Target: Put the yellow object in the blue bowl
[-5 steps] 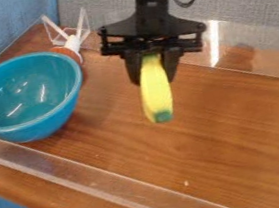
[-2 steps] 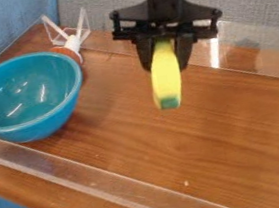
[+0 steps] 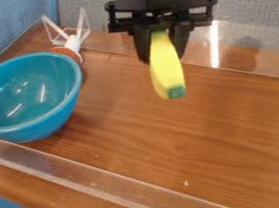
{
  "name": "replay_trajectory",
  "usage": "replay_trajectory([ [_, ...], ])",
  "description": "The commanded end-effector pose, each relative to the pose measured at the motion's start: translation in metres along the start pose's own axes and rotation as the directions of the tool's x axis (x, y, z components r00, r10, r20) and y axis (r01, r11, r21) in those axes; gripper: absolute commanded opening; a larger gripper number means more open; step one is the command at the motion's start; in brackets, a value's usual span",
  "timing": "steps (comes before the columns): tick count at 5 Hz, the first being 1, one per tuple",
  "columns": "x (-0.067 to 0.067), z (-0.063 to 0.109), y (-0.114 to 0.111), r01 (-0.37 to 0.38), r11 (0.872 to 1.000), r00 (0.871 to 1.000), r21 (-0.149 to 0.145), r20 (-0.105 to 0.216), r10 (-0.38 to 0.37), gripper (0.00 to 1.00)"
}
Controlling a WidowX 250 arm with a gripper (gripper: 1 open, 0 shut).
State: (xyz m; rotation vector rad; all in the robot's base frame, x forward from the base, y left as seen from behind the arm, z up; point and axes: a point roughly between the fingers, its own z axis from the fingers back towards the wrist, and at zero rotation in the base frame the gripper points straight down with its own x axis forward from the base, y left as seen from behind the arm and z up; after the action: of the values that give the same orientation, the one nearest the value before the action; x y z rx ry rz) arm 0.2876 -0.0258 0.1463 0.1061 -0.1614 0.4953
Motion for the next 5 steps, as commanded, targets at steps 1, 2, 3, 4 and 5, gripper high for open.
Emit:
replay_trajectory([
  [1,-0.007,0.019,-0.01,0.012,0.998,0.998,-0.057,0.07,-0.008,0.0],
  [2,-0.017,0.016,-0.016,0.036,0.997,0.996,-0.067,0.081,-0.03,0.0],
  [3,-0.01,0.015,-0.004,0.075,0.995,0.991,-0.067,0.113,-0.067,0.0],
  [4,-0.003,0.013,0.008,0.099,0.993,0.987,-0.071,0.131,-0.089,0.0],
  [5,0.0,0.013,0.005,0.099,0.991,0.988,-0.088,0.129,-0.088,0.0],
])
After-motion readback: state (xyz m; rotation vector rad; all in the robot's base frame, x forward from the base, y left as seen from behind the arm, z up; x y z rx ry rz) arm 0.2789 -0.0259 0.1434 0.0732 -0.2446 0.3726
